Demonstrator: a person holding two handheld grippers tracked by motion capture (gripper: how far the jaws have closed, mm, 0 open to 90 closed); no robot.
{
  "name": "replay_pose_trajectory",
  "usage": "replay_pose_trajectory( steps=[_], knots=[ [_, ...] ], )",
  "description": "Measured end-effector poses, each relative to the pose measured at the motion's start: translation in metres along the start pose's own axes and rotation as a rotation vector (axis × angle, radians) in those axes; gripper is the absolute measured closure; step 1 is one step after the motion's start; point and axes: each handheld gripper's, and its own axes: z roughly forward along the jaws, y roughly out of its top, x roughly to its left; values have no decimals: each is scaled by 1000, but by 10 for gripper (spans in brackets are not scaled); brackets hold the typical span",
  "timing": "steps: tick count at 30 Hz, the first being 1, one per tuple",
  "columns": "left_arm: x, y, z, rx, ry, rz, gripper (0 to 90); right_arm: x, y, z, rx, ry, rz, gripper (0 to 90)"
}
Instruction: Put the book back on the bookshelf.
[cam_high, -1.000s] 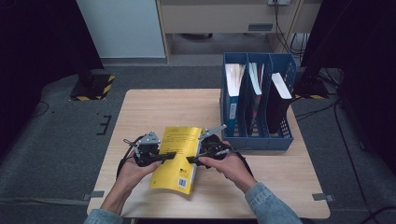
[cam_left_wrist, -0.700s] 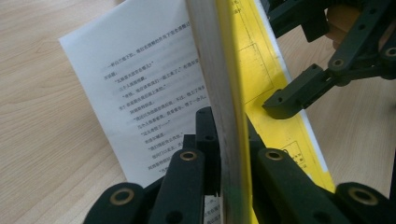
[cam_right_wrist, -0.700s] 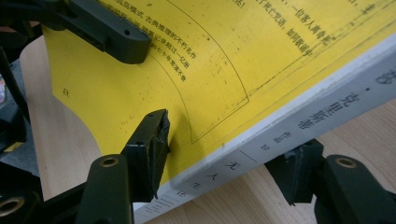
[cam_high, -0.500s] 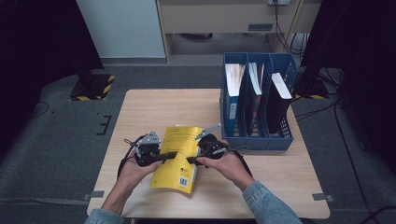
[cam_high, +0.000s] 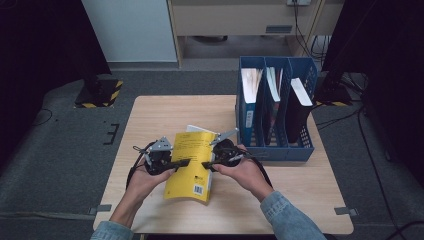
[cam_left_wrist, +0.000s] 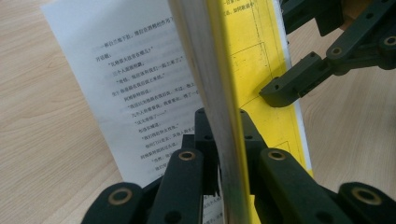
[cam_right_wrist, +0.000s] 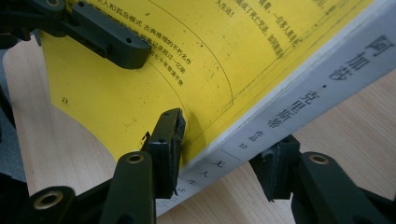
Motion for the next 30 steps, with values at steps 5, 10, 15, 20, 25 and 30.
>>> replay_pose_trajectory(
  steps=[5,10,15,20,25,30],
  knots=[
    [2,1,0,-4,3,-7,831,2,4,-1,6,-32,4,576],
    [4,6,0,-12,18,-4,830,0,10,-2,-6,-60,6,609],
    [7,14,-1,-23,32,4,832,-3,15,-8,-33,-89,11,657],
    [7,16,0,-29,38,11,827,-6,16,-12,-34,-104,17,680],
    [8,14,-1,-41,47,6,803,-7,15,-12,-33,-104,24,682],
    [10,10,-5,-55,50,-7,762,-5,14,-13,-37,-99,15,686]
  ],
)
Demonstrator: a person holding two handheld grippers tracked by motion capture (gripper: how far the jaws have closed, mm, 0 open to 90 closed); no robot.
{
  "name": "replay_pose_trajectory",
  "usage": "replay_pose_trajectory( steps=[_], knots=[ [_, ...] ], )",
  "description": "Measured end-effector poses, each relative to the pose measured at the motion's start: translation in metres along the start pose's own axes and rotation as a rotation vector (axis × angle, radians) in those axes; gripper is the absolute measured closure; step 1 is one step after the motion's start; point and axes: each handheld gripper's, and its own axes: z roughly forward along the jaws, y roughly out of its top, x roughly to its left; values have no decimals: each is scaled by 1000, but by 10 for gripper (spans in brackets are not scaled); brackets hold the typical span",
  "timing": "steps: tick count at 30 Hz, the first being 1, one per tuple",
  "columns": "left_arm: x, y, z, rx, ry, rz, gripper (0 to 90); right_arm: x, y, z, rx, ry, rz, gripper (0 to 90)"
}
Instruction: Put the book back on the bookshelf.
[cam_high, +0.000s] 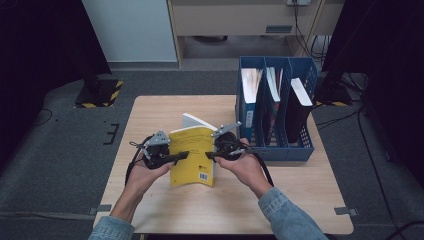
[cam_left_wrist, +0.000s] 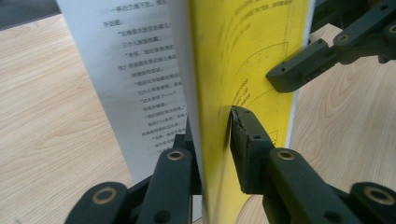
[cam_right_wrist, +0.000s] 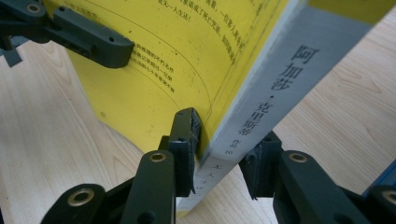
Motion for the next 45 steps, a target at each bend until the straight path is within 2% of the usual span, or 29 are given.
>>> replay_pose_trajectory(
  steps=[7,13,17,27,29,31,34,37,40,45],
  knots=[
    [1,-5,-5,-6,2,-26,717,5,-1,-2,0,2,-22,691],
    [0,-11,-11,-12,8,-24,688,11,-2,-5,3,-2,-68,691],
    [-1,-16,-14,-26,12,-43,671,15,-2,-6,7,-3,-92,692],
    [-1,-24,-24,-19,8,-46,672,18,-3,-7,8,1,-114,693],
    [1,-25,-26,-11,10,-38,723,18,-2,-7,8,-1,-115,697],
    [4,-24,-26,-9,7,-43,775,17,-1,-6,9,4,-115,700],
    [6,-20,-21,7,21,-26,827,14,4,-3,13,-3,-117,701],
    [11,-13,-17,27,30,-20,844,9,9,-1,14,0,-114,701],
    [16,-8,-14,36,35,-18,849,1,13,2,7,6,-91,700],
    [27,3,-6,34,43,-25,853,-8,22,5,-18,-22,-83,703]
  ],
)
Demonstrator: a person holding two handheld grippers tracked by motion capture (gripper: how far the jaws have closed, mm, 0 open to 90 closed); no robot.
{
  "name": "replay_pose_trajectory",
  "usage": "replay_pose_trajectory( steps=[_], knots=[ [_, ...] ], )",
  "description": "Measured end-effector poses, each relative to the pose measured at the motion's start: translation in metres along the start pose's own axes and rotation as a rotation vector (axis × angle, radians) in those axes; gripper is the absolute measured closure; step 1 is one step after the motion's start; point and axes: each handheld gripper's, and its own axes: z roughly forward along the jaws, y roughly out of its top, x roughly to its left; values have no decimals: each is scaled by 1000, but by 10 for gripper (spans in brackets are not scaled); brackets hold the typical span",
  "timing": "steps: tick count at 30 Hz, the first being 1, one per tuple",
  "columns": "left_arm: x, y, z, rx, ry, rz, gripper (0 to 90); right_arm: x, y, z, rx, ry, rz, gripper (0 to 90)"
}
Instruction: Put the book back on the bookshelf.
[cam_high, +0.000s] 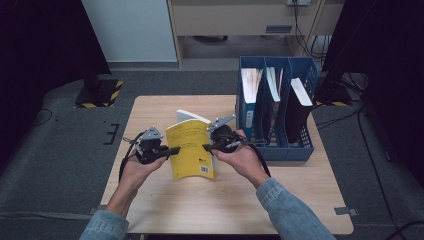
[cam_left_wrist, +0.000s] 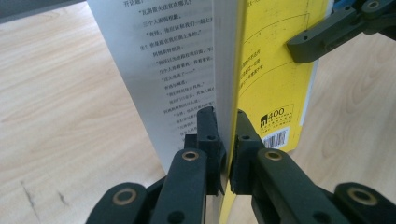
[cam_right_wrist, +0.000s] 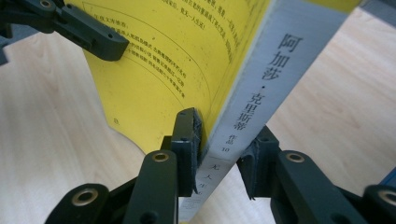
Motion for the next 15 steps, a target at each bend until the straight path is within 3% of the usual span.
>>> replay_pose_trajectory(
  steps=[7,15],
  knots=[
    [12,15,11,5,15,18,853,-15,9,4,-9,-24,13,702],
    [17,19,17,-1,27,15,851,-17,15,5,-11,-62,-12,697]
  ],
)
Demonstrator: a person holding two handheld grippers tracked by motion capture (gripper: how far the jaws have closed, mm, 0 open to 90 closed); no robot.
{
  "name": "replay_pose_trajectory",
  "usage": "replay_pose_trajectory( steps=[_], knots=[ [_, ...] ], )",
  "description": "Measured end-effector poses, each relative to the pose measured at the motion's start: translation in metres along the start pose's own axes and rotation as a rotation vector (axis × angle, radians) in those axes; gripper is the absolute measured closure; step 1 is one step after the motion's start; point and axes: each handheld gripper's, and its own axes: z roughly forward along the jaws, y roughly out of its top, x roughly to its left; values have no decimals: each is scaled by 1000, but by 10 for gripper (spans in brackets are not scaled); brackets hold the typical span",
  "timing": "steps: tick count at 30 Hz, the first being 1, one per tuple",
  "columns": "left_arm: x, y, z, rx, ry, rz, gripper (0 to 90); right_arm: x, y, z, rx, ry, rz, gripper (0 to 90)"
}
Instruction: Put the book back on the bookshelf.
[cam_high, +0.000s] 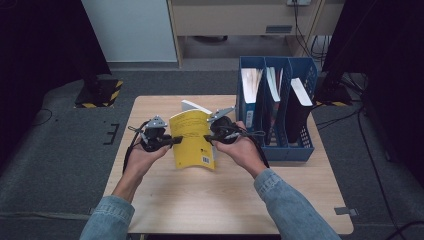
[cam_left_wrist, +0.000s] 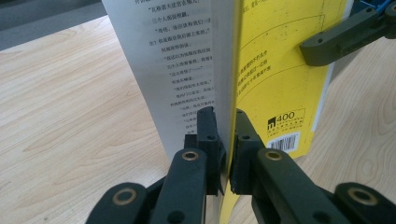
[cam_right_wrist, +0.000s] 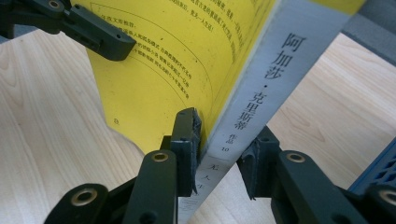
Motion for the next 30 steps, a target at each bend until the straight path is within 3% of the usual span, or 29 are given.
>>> replay_pose_trajectory(
  steps=[12,18,23,30],
  knots=[
    [-18,-15,-9,1,-22,6,850,11,-14,-7,11,12,-36,683],
    [-27,-20,-14,-5,-34,13,842,23,-22,-15,1,51,-52,581],
    [-32,-23,-17,-1,-35,40,822,26,-21,-25,-27,83,-53,575],
    [-32,-29,-21,-9,-31,28,790,34,-16,-32,-26,101,-80,549]
  ],
)
